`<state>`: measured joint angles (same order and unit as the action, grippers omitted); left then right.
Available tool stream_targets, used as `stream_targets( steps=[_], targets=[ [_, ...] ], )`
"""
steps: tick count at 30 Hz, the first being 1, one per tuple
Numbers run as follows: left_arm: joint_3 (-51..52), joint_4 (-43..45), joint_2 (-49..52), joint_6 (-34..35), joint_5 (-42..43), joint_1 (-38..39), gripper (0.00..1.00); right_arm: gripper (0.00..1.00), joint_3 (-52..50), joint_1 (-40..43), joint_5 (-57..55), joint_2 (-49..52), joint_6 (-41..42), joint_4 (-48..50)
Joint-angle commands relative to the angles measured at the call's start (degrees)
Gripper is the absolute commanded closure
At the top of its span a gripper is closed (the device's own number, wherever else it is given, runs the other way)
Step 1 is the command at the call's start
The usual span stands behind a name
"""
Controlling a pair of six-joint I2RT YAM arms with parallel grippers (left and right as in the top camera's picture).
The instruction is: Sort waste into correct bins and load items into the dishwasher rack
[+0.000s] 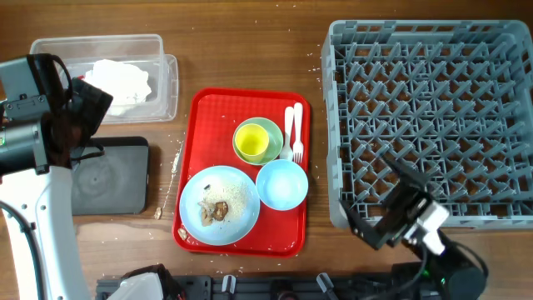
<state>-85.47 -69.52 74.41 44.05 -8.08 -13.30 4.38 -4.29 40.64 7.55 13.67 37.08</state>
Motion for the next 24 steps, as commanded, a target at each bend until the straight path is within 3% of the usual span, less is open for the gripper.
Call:
stream_targets(
  steps=[1,3,7,9,10,12,13,16,21,24],
  targets=[
    [-0.2,0.0,-0.1,0.1,-0.5,-0.4,0.0,0.0,12.8,0.1,0.3,11.7,-0.8,-7.6],
    [-0.2,0.0,-0.1,0.1,-0.5,-0.4,0.0,0.0,24.6,0.1,8.5,23.7,-6.1,-17.1],
    [-0.2,0.0,-0.1,0.1,-0.5,-0.4,0.0,0.0,47.5,0.1,25.3,44.9,-7.7,-34.4],
    [-0.2,0.0,-0.1,0.1,-0.5,-0.4,0.0,0.0,56.9,0.1,39.0,55.3,-7.0,-37.4],
    [-0.2,0.0,-0.1,0.1,-0.5,-0.4,0.0,0.0,59.9,0.1,45.8,59.9,-4.1,-35.6],
    [-0.2,0.0,-0.1,0.1,-0.5,-0.4,0.0,0.0,63.4,-0.1,52.3,66.8,9.6,-29.6],
    [-0.2,0.0,-0.1,0.1,-0.5,-0.4,0.0,0.0,63.7,-0.3,50.0,70.9,23.3,-24.1],
    [-0.2,0.0,-0.1,0.1,-0.5,-0.4,0.0,0.0,63.6,-2.7,50.8,77.7,38.4,-8.8],
    [-0.2,0.0,-0.1,0.1,-0.5,-0.4,0.0,0.0,63.7,-11.1,47.3,80.3,52.4,15.1],
    [-0.2,0.0,-0.1,0.1,-0.5,-0.4,0.0,0.0,63.9,-14.2,45.9,80.5,52.6,15.6]
  ],
)
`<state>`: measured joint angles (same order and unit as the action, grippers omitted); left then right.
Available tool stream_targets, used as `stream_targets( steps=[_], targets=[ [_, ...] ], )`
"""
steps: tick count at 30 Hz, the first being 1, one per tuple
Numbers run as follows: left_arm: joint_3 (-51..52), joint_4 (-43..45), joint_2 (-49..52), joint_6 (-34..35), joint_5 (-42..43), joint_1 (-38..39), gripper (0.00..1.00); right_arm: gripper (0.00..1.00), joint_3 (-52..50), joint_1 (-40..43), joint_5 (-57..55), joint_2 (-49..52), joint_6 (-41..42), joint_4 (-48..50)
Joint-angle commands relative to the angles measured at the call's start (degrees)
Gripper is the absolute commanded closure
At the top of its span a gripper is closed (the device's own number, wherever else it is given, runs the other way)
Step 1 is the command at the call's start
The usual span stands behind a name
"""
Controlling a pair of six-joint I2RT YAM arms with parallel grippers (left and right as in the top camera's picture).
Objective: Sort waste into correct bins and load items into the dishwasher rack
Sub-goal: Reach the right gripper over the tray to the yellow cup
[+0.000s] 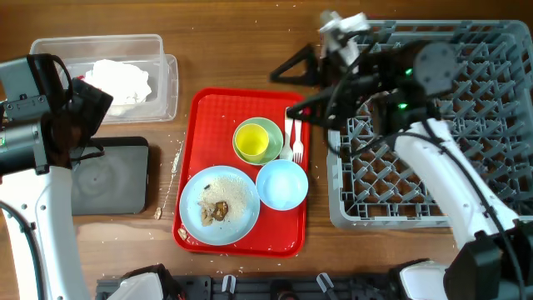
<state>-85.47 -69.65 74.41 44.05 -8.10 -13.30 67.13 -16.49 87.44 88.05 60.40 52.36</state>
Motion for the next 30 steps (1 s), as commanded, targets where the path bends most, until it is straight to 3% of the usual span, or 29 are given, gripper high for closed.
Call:
stream_targets(
  steps=[1,6,11,13,15,16,17,19,24,30],
  targets=[
    [-0.2,0.1,-0.1,0.1,-0.5,-0.4,0.0,0.0,1.2,-2.5,-1.8,0.3,5.8,0.2],
    [-0.2,0.1,-0.1,0.1,-0.5,-0.4,0.0,0.0,1.2,-2.8,-11.3,0.6,3.9,-0.9],
    [-0.2,0.1,-0.1,0.1,-0.5,-0.4,0.0,0.0,1.2,-3.3,-37.6,0.6,10.0,-0.7],
    [-0.2,0.1,-0.1,0.1,-0.5,-0.4,0.0,0.0,1.2,-3.9,-45.3,0.6,1.3,-1.4],
    [-0.2,0.1,-0.1,0.1,-0.5,-0.4,0.0,0.0,2.4,-3.9,-54.8,0.6,-9.5,-14.7],
    [-0.2,0.1,-0.1,0.1,-0.5,-0.4,0.0,0.0,4.5,-3.9,-60.1,0.6,-14.4,-26.5],
    [-0.2,0.1,-0.1,0.1,-0.5,-0.4,0.0,0.0,10.6,-3.9,-71.0,0.8,-21.9,-48.9],
    [-0.2,0.1,-0.1,0.1,-0.5,-0.4,0.0,0.0,19.3,-4.0,-78.6,1.2,-30.5,-70.1],
    [-0.2,0.1,-0.1,0.1,-0.5,-0.4,0.0,0.0,31.4,-7.4,-81.1,1.2,-37.0,-97.6],
    [-0.2,0.1,-0.1,0.1,-0.5,-0.4,0.0,0.0,31.6,-17.2,-78.6,5.7,-42.8,-112.5]
  ],
)
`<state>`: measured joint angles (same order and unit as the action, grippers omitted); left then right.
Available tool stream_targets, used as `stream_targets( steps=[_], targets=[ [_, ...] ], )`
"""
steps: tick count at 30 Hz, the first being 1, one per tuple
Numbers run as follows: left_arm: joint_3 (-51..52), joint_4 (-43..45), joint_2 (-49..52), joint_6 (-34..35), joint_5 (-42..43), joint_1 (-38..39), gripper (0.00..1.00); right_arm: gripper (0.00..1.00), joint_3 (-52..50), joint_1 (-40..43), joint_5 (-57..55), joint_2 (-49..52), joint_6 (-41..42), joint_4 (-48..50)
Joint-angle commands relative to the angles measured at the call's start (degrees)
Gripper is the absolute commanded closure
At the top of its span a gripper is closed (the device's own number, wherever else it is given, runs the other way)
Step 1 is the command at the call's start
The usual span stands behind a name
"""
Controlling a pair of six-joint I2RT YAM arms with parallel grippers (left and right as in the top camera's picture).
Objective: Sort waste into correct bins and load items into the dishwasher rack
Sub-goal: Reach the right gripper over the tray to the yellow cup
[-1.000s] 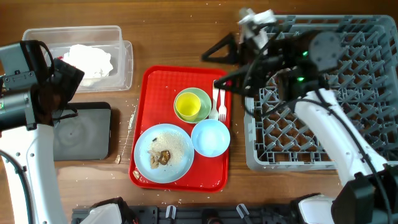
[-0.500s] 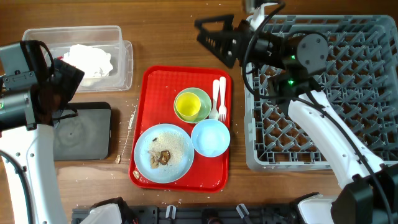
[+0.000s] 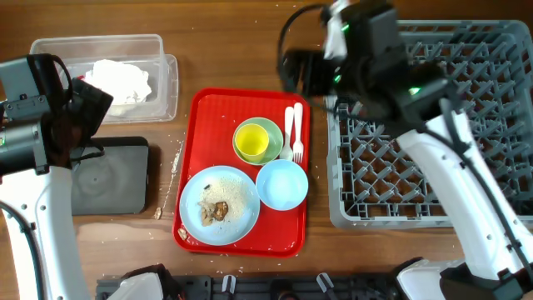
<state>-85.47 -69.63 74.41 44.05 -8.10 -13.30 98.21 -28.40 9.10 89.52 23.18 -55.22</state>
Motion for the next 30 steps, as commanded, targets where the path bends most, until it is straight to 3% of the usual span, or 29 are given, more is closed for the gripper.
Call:
stream_targets(
  steps=[1,6,12,14,16,22,30],
  targets=[
    [-0.2,0.1,-0.1,0.1,-0.5,-0.4,0.0,0.01,0.7,-6.7,-0.2,5.9,-6.2,-6.8],
    [-0.2,0.1,-0.1,0.1,-0.5,-0.4,0.0,0.0,5.1,-11.6,-0.2,18.5,-6.5,-14.5],
    [-0.2,0.1,-0.1,0.1,-0.5,-0.4,0.0,0.01,4.9,-15.6,10.9,20.7,-5.8,-2.3],
    [-0.2,0.1,-0.1,0.1,-0.5,-0.4,0.0,0.18,4.5,-16.7,7.8,20.7,-4.1,2.3],
    [-0.2,0.1,-0.1,0.1,-0.5,-0.4,0.0,0.36,4.4,-18.2,-4.2,21.0,3.0,2.5],
    [-0.2,0.1,-0.1,0.1,-0.5,-0.4,0.0,0.4,4.4,-21.5,-14.8,24.2,12.9,-0.5],
    [-0.2,0.1,-0.1,0.1,-0.5,-0.4,0.0,0.49,4.4,-21.9,-17.3,30.3,14.5,-2.0]
  ],
)
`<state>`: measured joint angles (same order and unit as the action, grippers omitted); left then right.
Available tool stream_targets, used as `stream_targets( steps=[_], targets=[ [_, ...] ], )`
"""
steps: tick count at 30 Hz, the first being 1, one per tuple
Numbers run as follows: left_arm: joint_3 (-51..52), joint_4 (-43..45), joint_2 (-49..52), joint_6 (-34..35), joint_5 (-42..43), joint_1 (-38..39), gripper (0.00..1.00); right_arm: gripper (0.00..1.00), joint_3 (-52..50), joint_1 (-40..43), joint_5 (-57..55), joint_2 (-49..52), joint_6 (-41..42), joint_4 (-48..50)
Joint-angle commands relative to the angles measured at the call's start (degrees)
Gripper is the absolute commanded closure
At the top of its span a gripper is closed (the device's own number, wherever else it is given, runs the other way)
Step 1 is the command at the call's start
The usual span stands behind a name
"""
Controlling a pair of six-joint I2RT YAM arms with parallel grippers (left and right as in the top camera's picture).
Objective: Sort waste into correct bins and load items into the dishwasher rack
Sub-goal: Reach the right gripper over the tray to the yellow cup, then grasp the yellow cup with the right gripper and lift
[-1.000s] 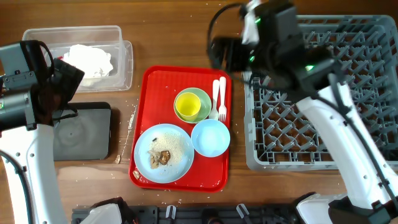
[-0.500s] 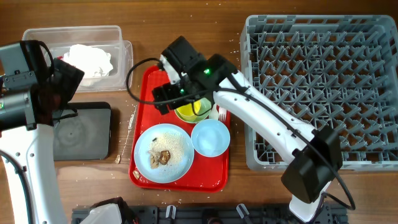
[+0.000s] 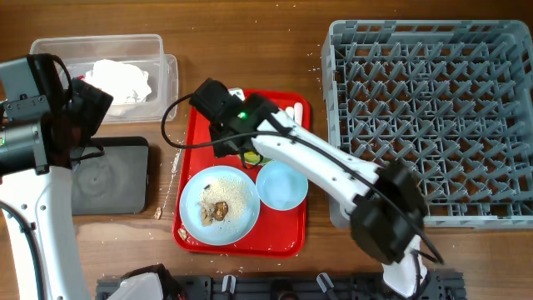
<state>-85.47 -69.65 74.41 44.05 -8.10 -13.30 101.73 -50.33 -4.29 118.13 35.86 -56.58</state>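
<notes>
The red tray point(image 3: 196, 112) holds a blue plate point(image 3: 218, 204) with food scraps and a blue bowl point(image 3: 281, 185). It also holds a yellow-green cup point(image 3: 251, 157), mostly covered by my right arm, and a white fork point(image 3: 294, 111) of which only the top shows. My right gripper point(image 3: 222, 143) hangs over the tray's upper left, just left of the cup; its fingers are too dark to read. The grey dishwasher rack point(image 3: 429, 117) stands at the right. My left gripper point(image 3: 87, 104) sits by the clear bin; I cannot tell its state.
A clear plastic bin point(image 3: 162, 58) with crumpled white paper point(image 3: 117, 79) stands at the back left. A black bin point(image 3: 108, 175) lies in front of it. Crumbs are scattered on the wooden table left of the tray.
My right arm's head was over the gap between tray and rack at the back. Now it is over the tray's upper left and the arm covers the cup. The left arm has not moved.
My right arm was folded low at the rack's front corner. Then it stood raised over the rack's left edge with its fingers spread toward the tray. After that it was above the tray's back right corner, and now over the tray beside the cup. Dishes lie unchanged.
</notes>
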Motion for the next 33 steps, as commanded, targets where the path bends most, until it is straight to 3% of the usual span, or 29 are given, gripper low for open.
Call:
stream_targets(
  steps=[1,8,15,18,20,29,33],
  targets=[
    [-0.2,0.1,-0.1,0.1,-0.5,-0.4,0.0,0.51,0.9,0.0,-4.1,2.1,1.8,-0.7],
    [-0.2,0.1,-0.1,0.1,-0.5,-0.4,0.0,0.67,0.9,-0.1,-4.0,3.5,1.7,-0.7],
    [-0.2,0.1,-0.1,0.1,-0.5,-0.4,0.0,0.69,0.9,-0.7,-4.3,5.3,1.6,-0.2],
    [-0.2,0.1,-0.1,0.1,-0.5,-0.4,0.0,0.91,0.9,-0.7,-4.3,5.3,1.7,-0.2],
    [-0.2,0.1,-0.1,0.1,-0.5,-0.4,0.0,0.96,1.3,-0.7,-4.3,5.2,1.6,-0.4],
    [-0.2,0.1,-0.1,0.1,-0.5,-0.4,0.0,0.96,6.3,1.1,-4.2,0.4,-0.5,-6.9],
    [-0.2,0.1,-0.1,0.1,-0.5,-0.4,0.0,0.96,10.7,6.2,1.9,-5.9,-8.0,-10.5]
  ],
)
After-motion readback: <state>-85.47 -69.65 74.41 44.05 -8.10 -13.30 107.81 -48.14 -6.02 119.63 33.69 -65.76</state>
